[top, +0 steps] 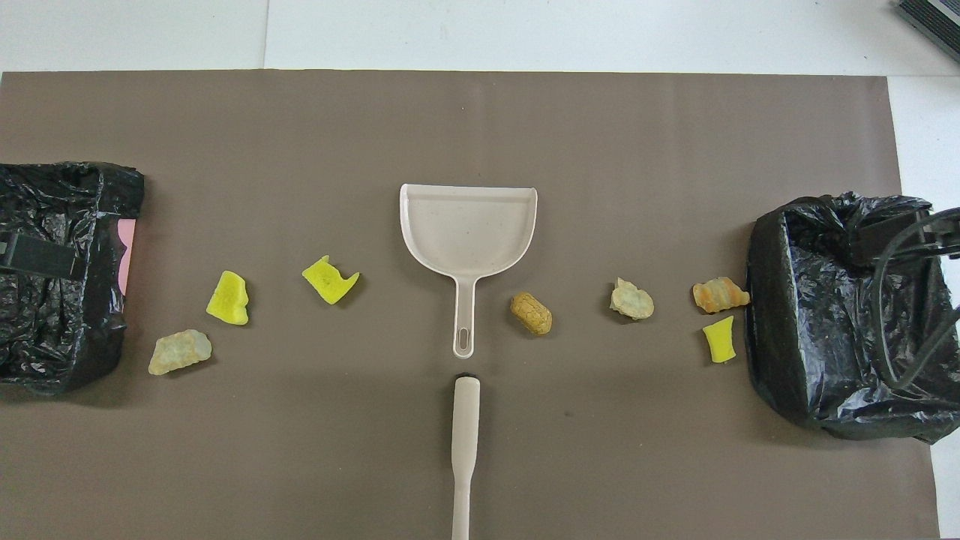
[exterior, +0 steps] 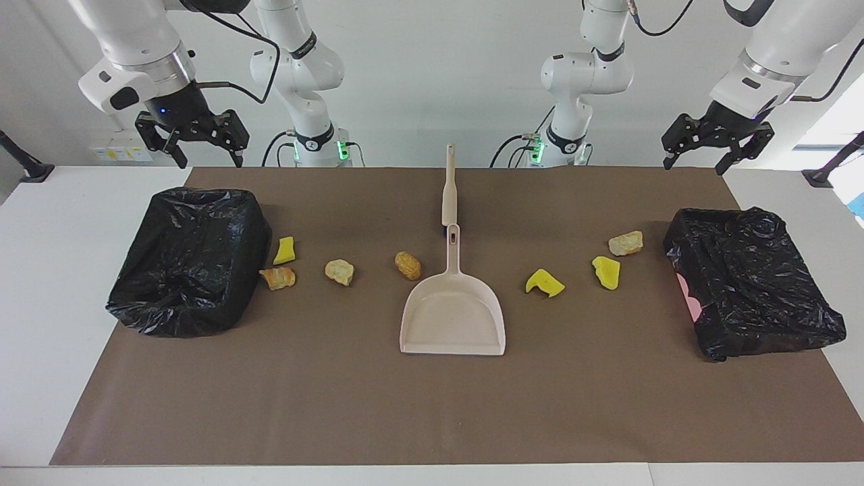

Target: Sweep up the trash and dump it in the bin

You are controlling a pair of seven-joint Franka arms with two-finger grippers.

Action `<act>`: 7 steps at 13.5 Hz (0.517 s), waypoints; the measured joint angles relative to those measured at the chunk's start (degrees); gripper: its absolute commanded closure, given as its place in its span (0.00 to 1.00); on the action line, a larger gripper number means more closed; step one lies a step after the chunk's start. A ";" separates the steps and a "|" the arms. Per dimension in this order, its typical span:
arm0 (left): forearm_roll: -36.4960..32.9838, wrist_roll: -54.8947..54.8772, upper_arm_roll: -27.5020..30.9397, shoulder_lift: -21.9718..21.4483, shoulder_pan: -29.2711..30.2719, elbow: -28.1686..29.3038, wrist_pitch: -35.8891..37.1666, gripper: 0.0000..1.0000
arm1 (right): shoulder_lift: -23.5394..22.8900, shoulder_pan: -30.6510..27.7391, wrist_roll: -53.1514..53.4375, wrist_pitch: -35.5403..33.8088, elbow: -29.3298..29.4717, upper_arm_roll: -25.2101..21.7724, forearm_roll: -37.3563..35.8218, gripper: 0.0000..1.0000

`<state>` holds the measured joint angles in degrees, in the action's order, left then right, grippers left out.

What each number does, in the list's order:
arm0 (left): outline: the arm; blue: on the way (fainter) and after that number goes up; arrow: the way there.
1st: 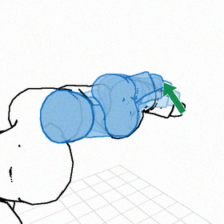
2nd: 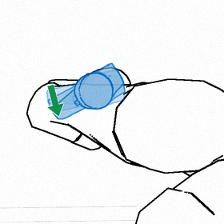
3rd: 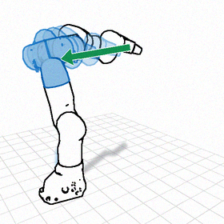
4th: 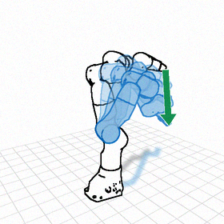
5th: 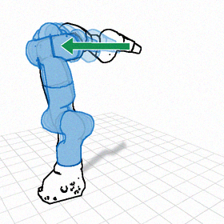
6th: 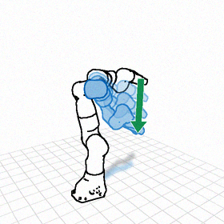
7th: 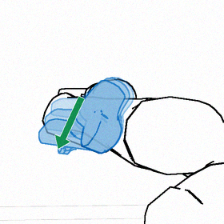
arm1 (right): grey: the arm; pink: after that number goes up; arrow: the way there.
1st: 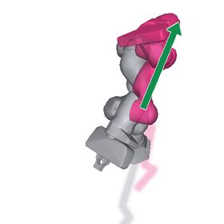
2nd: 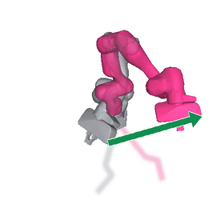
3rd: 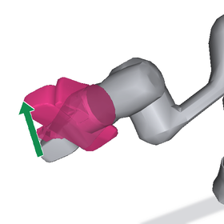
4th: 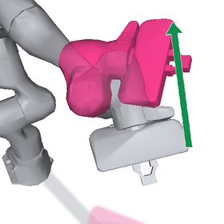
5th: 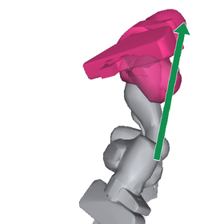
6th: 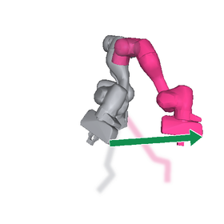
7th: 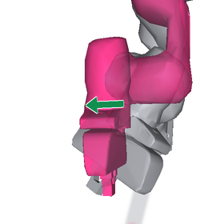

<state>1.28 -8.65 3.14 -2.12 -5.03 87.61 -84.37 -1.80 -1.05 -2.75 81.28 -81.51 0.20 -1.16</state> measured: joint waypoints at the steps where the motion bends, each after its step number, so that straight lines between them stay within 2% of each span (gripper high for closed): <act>1: 0.00 -0.11 -0.02 -0.03 0.00 0.00 0.04 0.00 | 0.00 0.00 0.00 0.00 0.00 0.00 0.00 0.00; 7: 0.11 -0.19 -0.26 -0.64 -0.03 1.71 0.15 0.00 | 0.00 0.19 0.21 0.01 0.00 0.03 0.17 0.00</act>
<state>1.39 -8.85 2.88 -2.77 -5.07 89.32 -84.22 -1.80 -0.86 -2.54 81.29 -81.51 0.24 -1.00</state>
